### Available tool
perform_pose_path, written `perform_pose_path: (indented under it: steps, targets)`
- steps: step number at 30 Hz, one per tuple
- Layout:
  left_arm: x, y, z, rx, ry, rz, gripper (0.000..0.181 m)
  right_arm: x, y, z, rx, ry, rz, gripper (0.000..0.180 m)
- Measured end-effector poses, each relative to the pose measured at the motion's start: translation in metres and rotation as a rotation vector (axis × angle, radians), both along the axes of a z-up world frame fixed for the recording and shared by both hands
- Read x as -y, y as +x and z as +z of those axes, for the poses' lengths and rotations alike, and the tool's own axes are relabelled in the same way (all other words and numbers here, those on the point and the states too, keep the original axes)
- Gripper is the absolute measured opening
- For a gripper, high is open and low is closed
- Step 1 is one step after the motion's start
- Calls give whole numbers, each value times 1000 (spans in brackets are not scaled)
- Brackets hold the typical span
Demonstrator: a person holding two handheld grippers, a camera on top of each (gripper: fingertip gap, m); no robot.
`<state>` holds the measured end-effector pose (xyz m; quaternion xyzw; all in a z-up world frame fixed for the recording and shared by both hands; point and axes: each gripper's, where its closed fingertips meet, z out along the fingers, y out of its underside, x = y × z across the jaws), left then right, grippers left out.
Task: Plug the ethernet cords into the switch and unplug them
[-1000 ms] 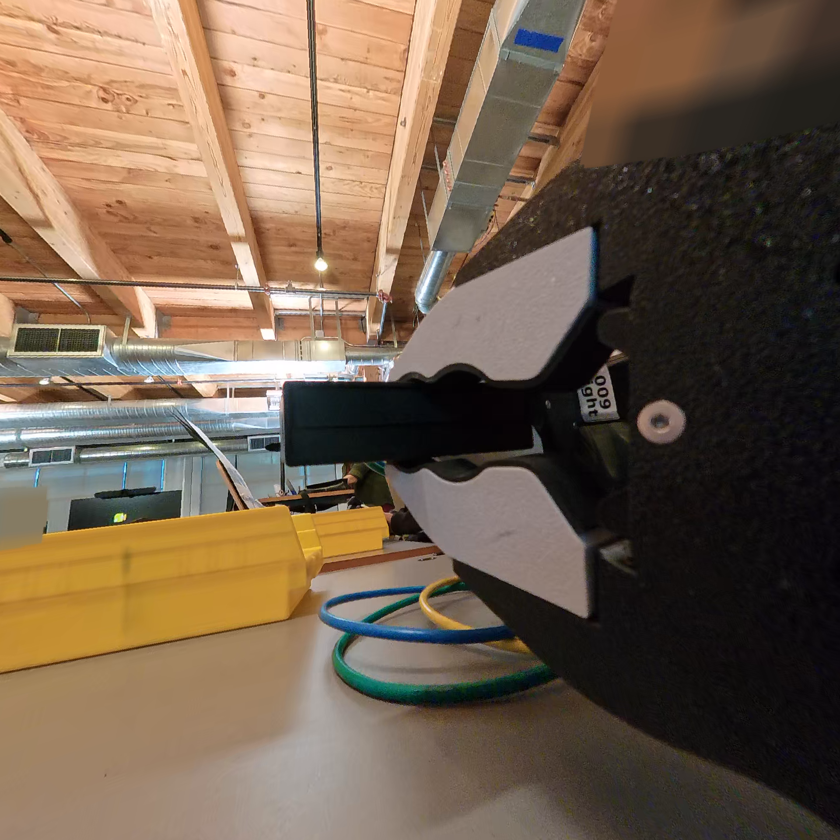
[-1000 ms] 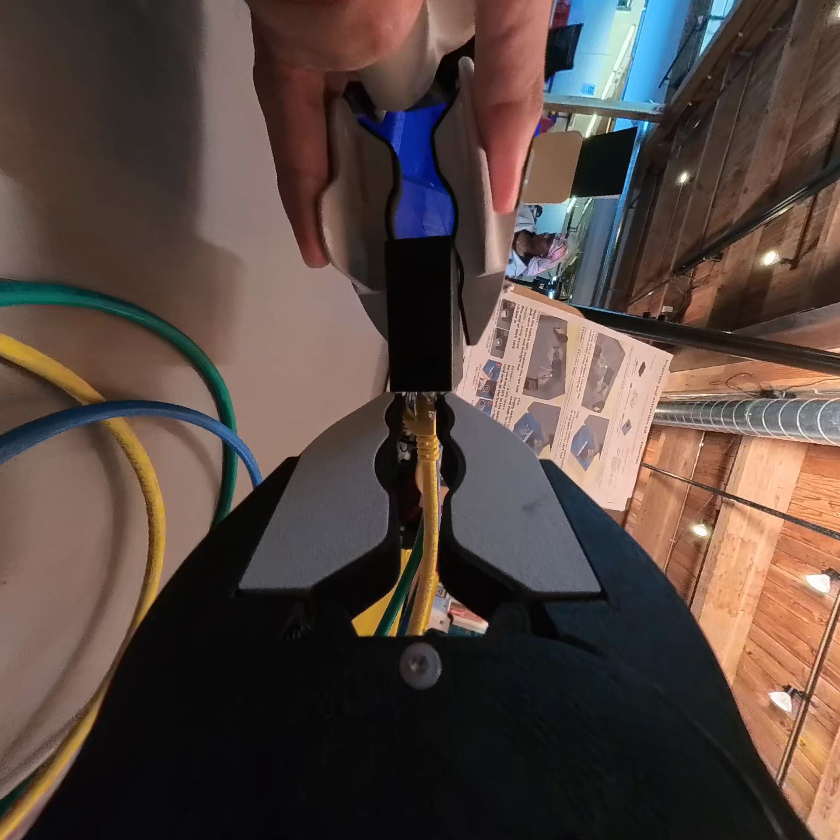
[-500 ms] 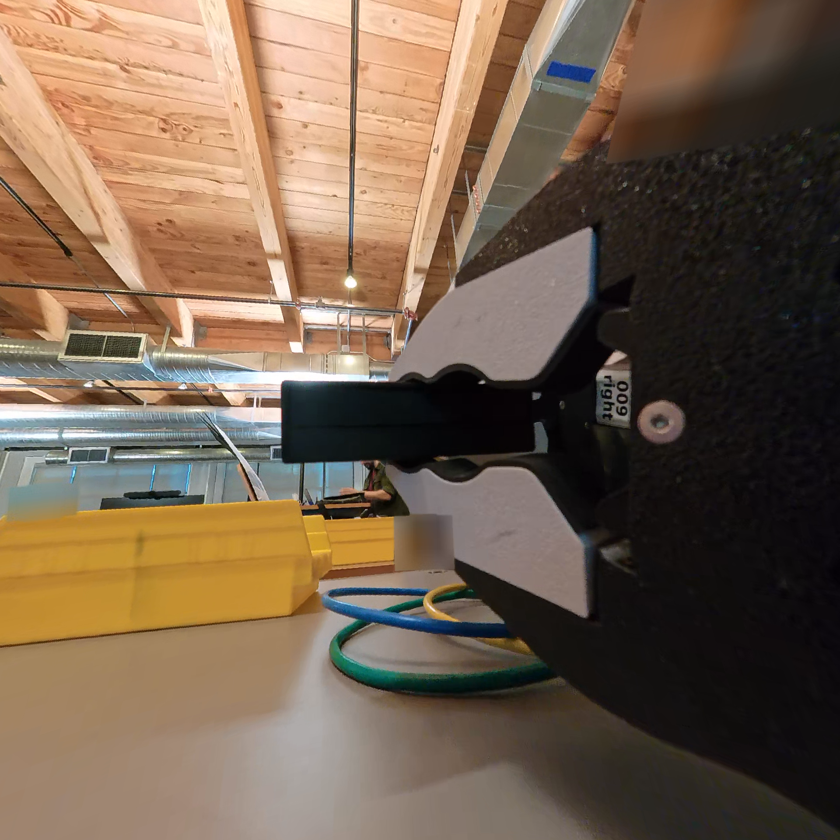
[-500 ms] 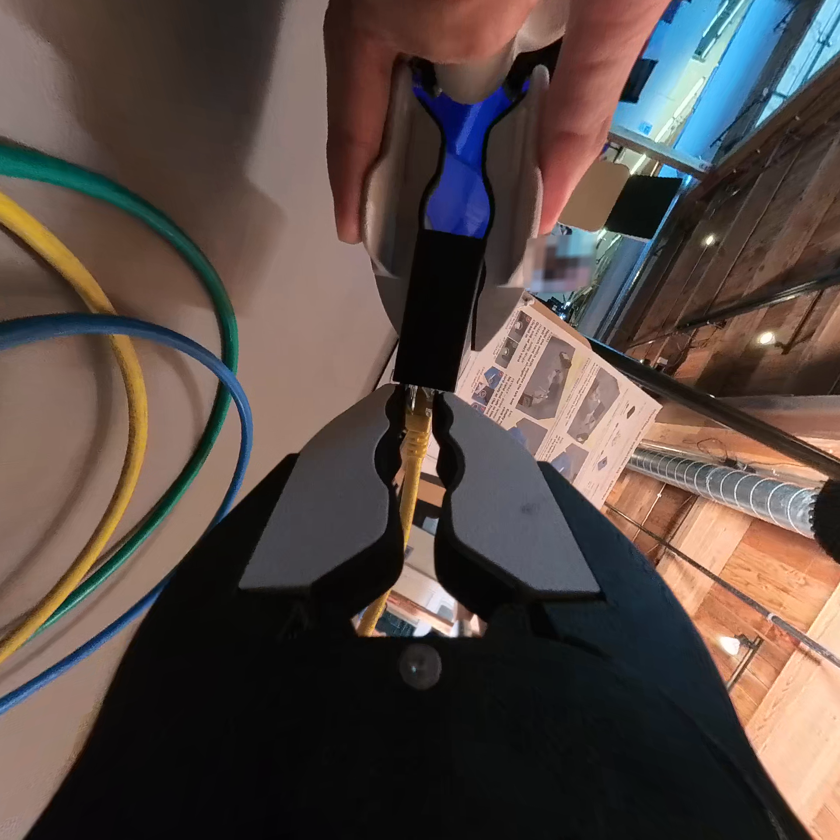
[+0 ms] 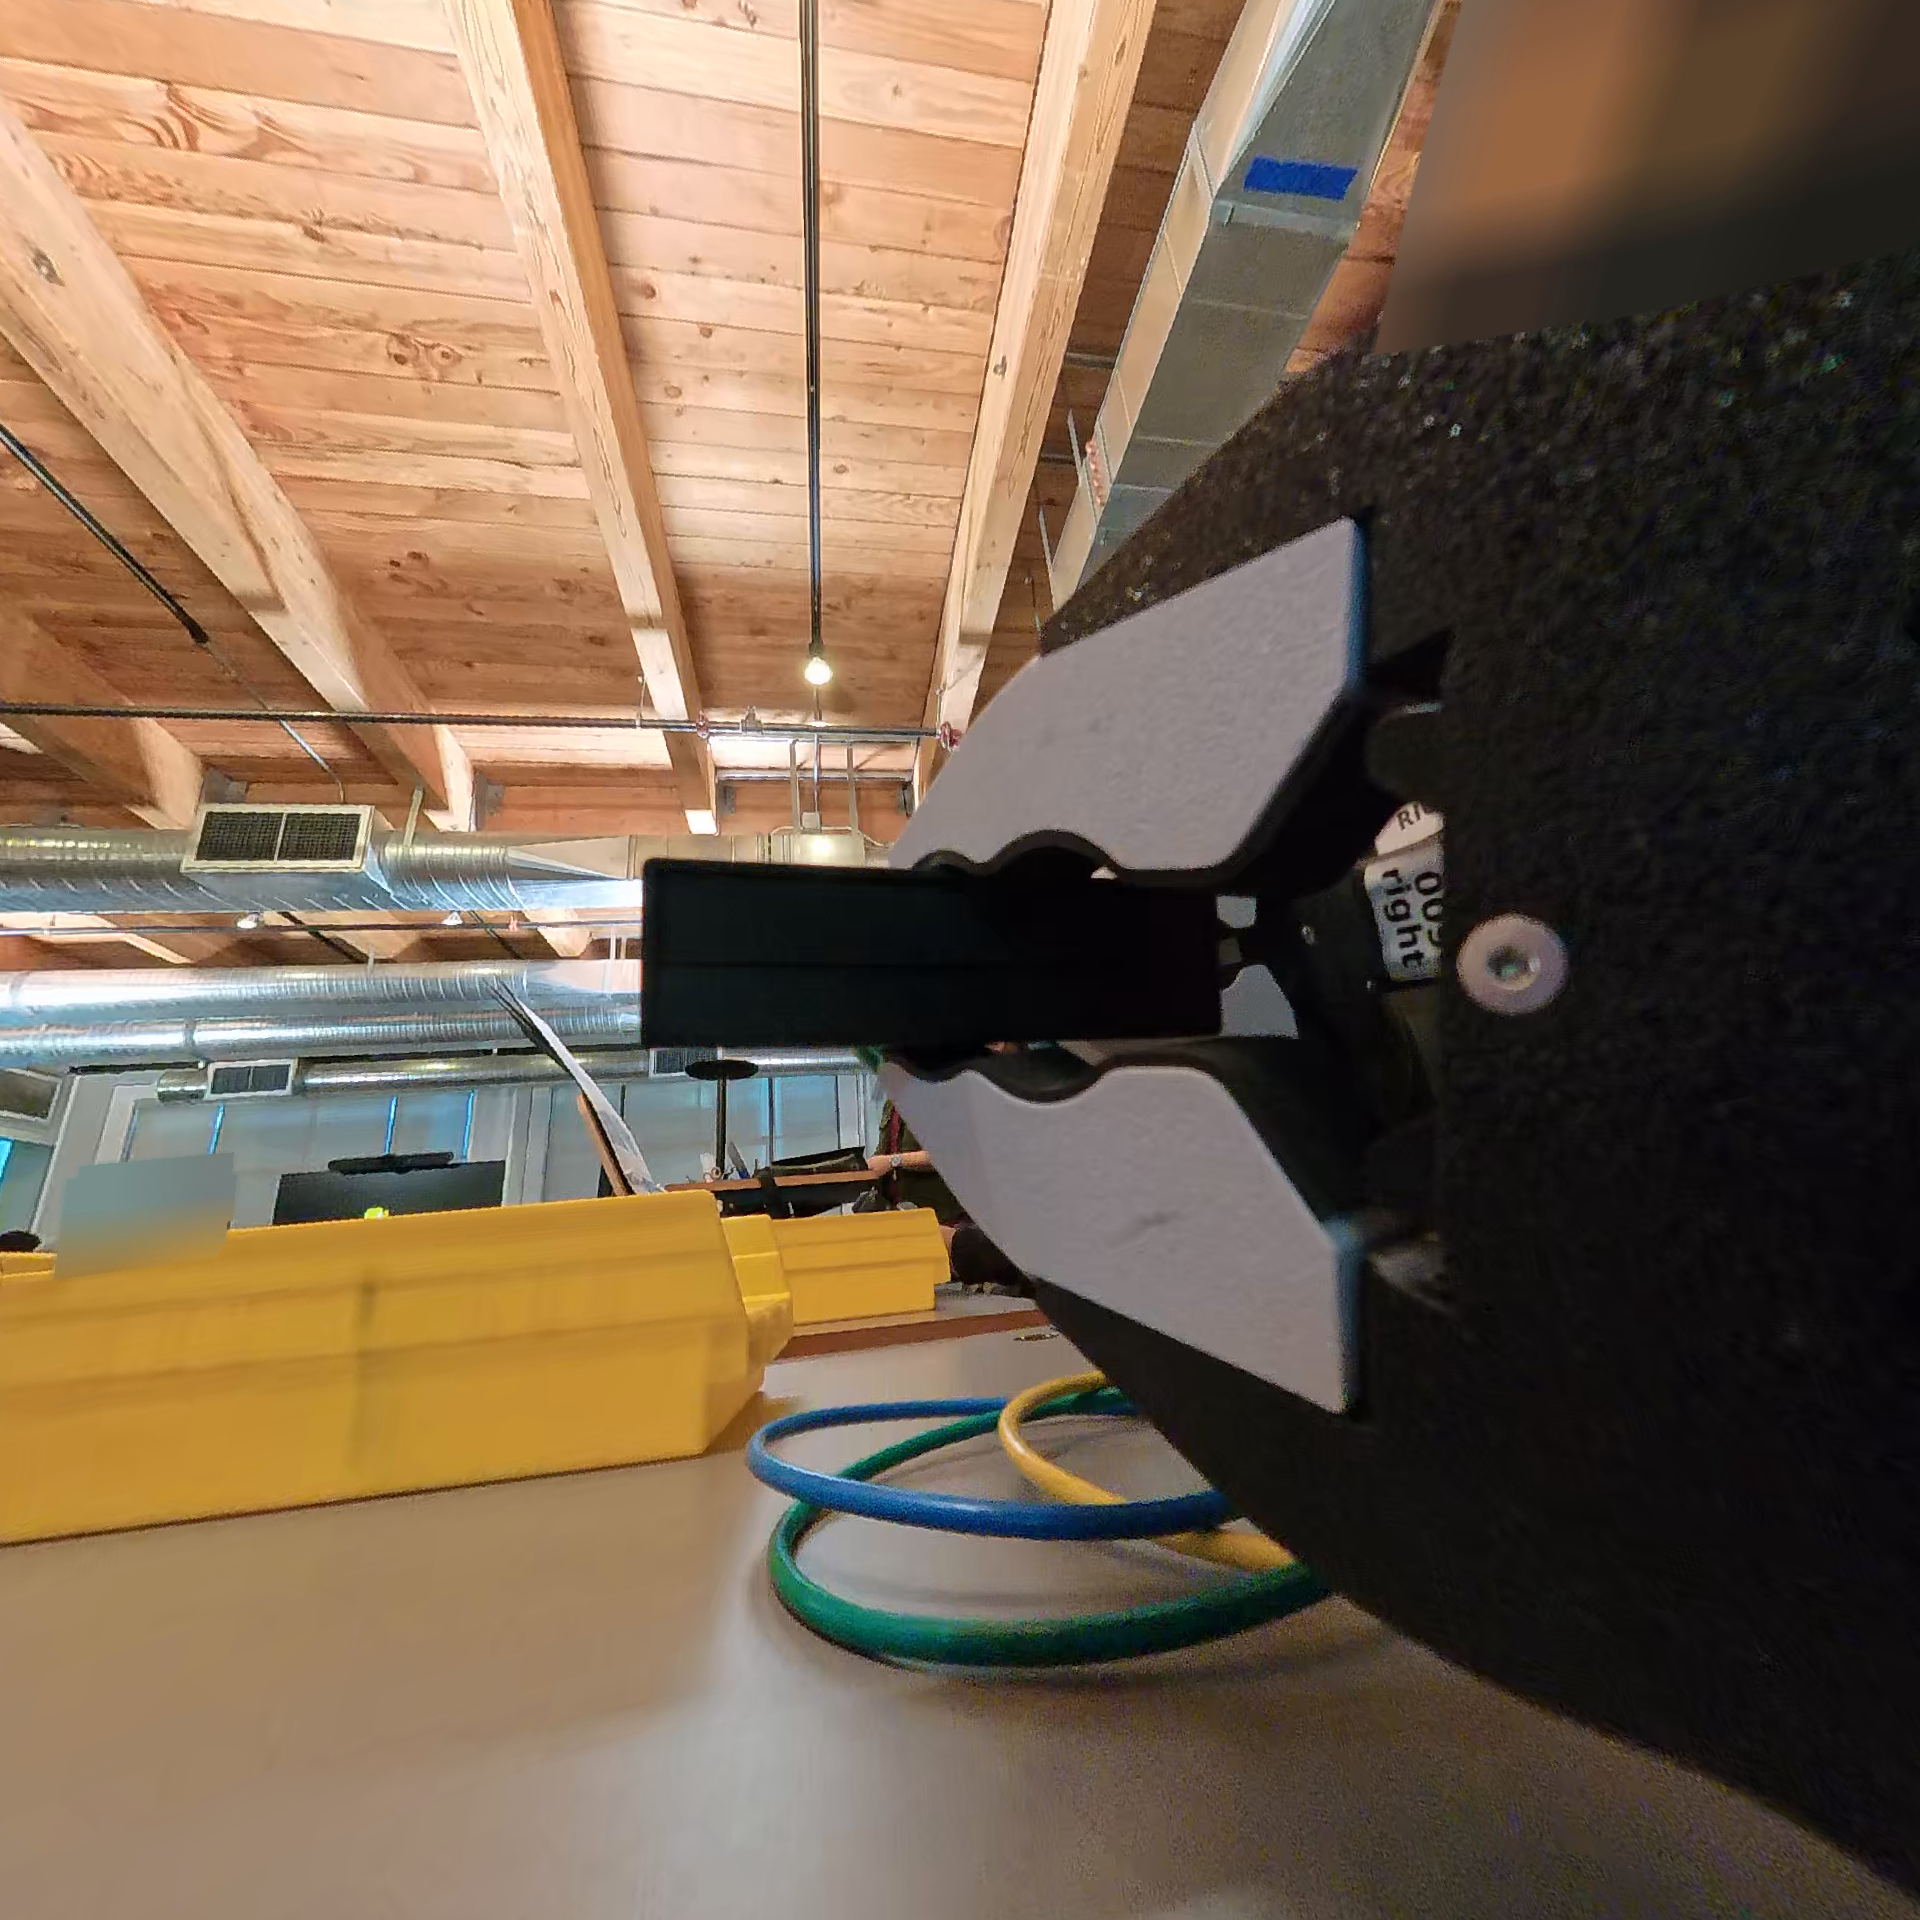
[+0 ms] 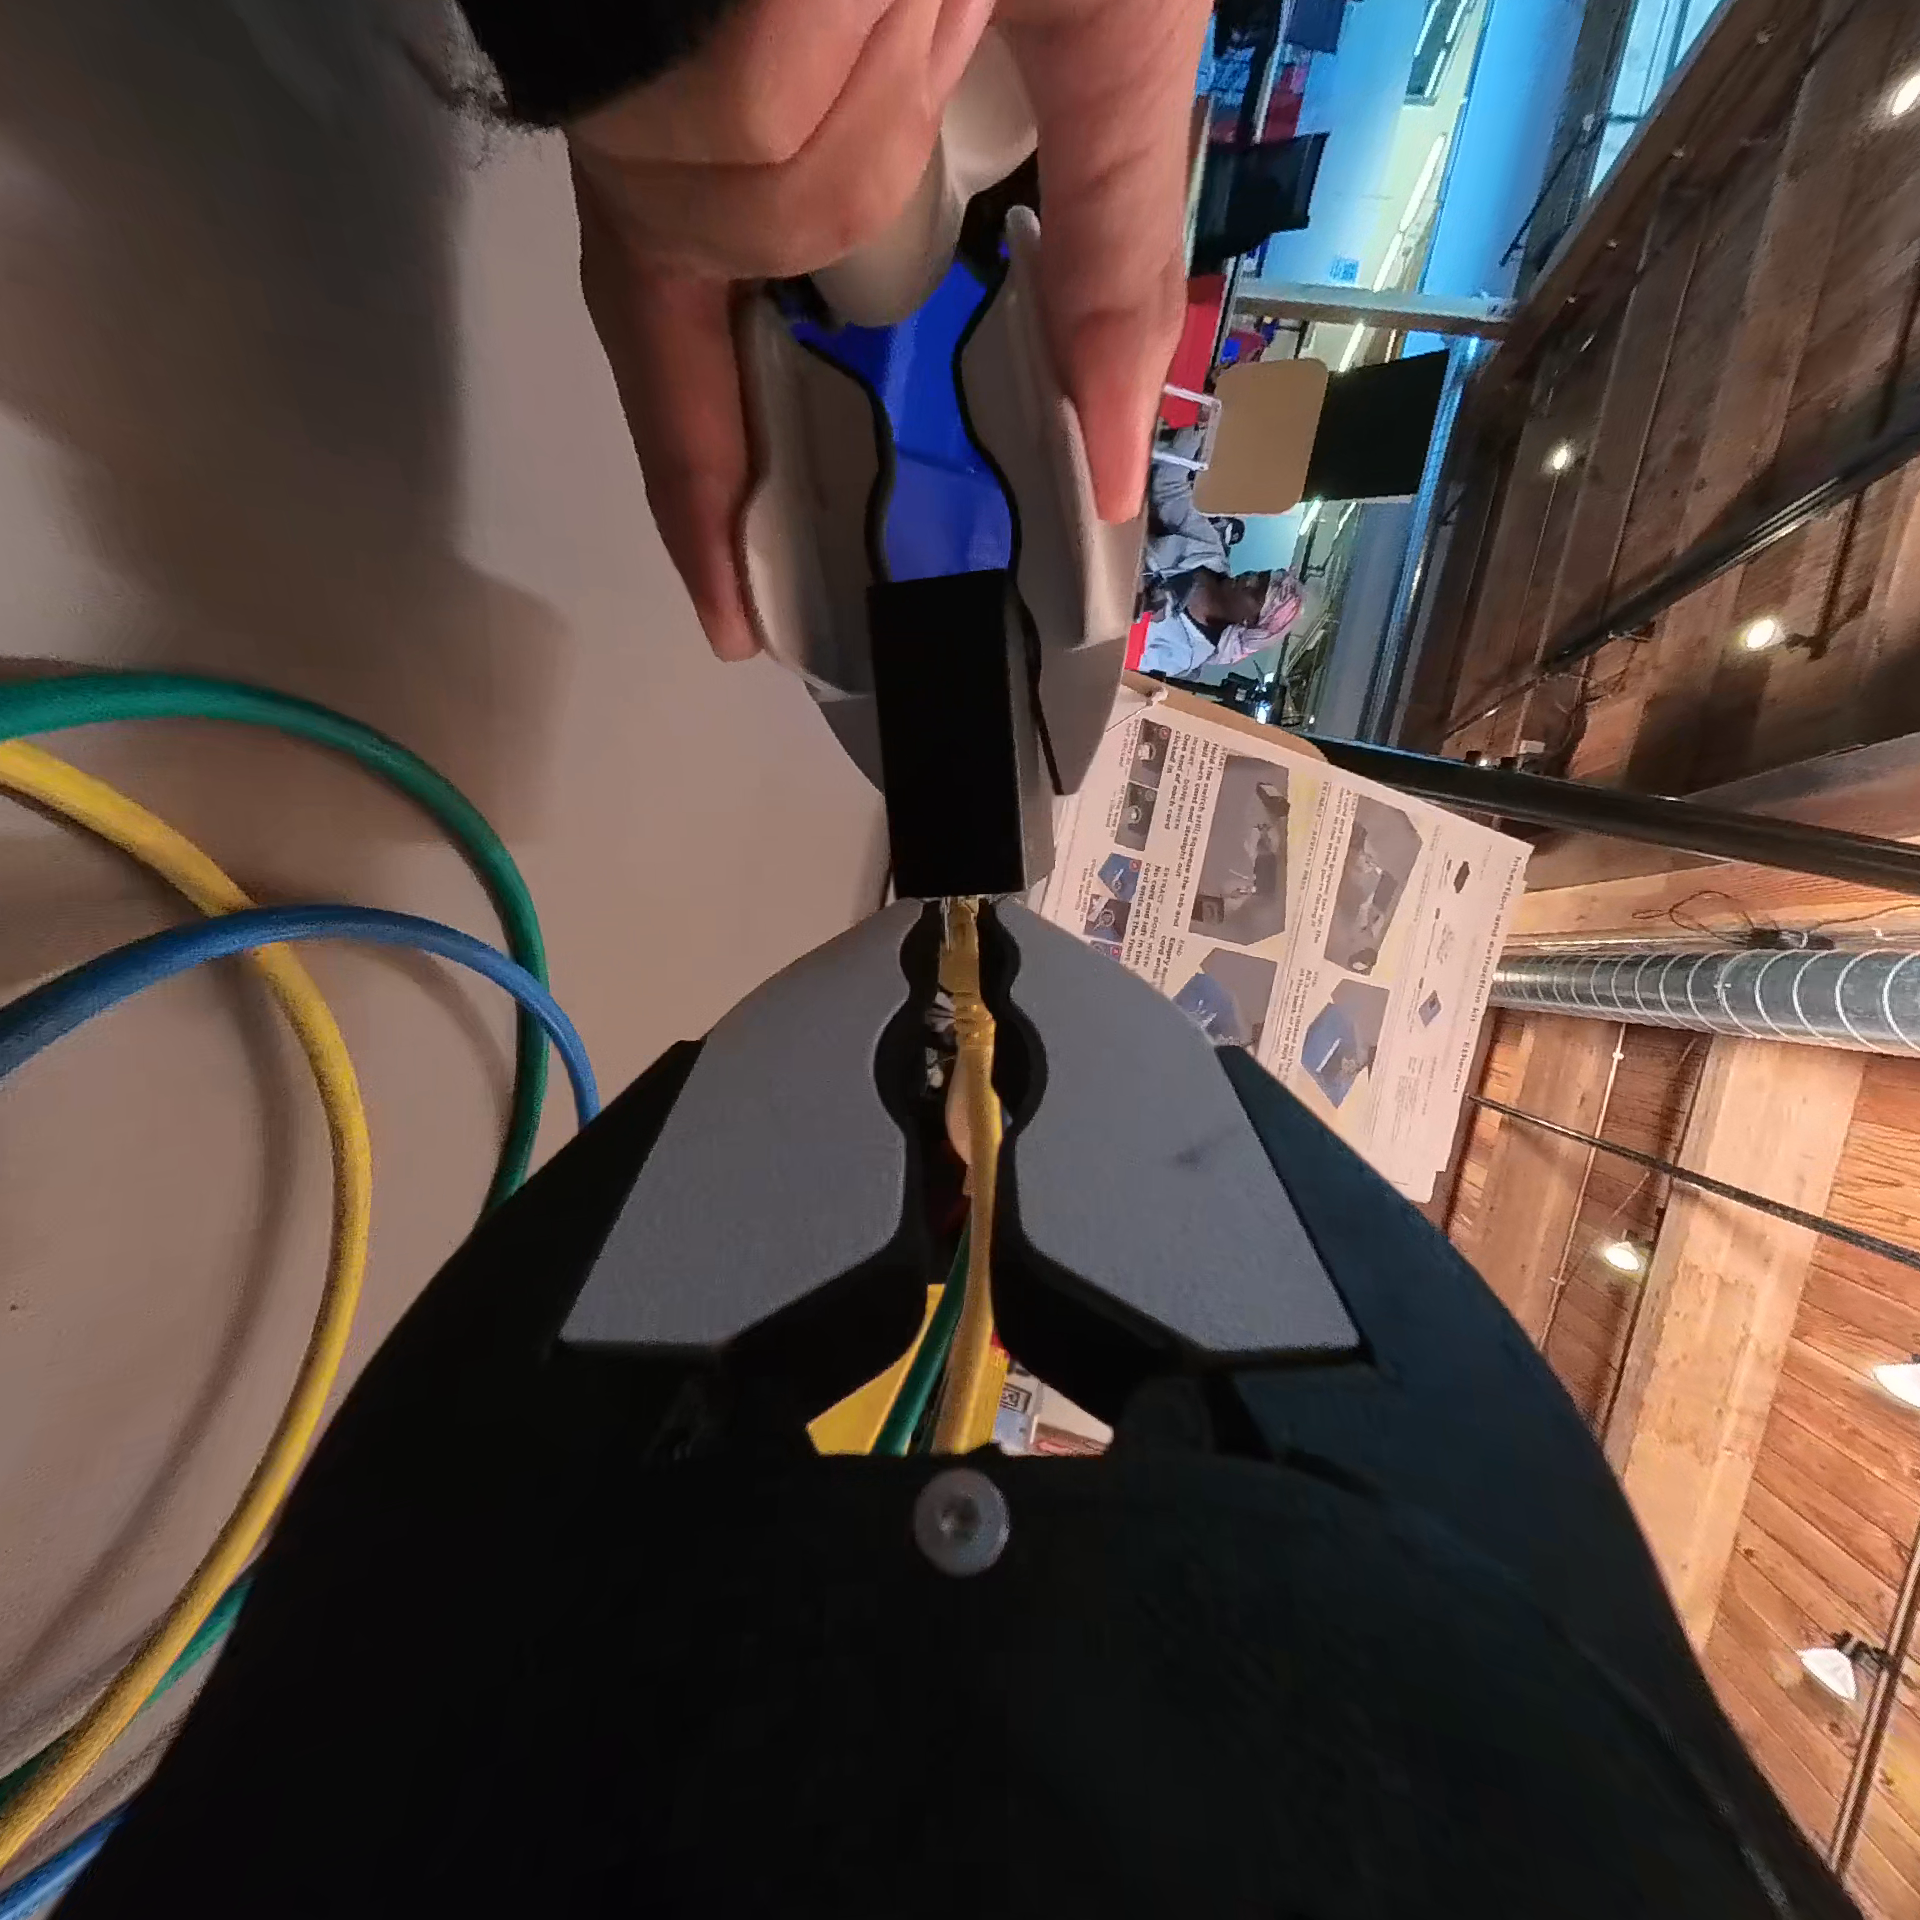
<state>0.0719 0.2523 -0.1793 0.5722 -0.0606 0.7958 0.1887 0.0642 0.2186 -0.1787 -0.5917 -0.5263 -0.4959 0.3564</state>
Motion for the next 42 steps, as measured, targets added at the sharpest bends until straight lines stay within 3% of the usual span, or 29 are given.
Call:
perform_pose_path:
  steps: [4, 11, 24, 36, 42]
  targets:
    - [-3, -2, 1, 1, 7, -2, 27, 0, 5, -2, 23, 3, -18, 27]
    - [6, 1, -1, -5, 9, -23, 27, -1, 5, -5, 26, -30, -7, 15]
    - [0, 0, -4, 8, 4, 11, 27, -6, 5, -6, 124, -40, -2, 13]
    - [1, 3, -14, -1, -68, -9, 27, -5, 11, -13, 212, -161, 16, 11]
    - [-3, 0, -5, 30, -56, 12, 27, -1, 37, -3, 161, -185, -55, 11]
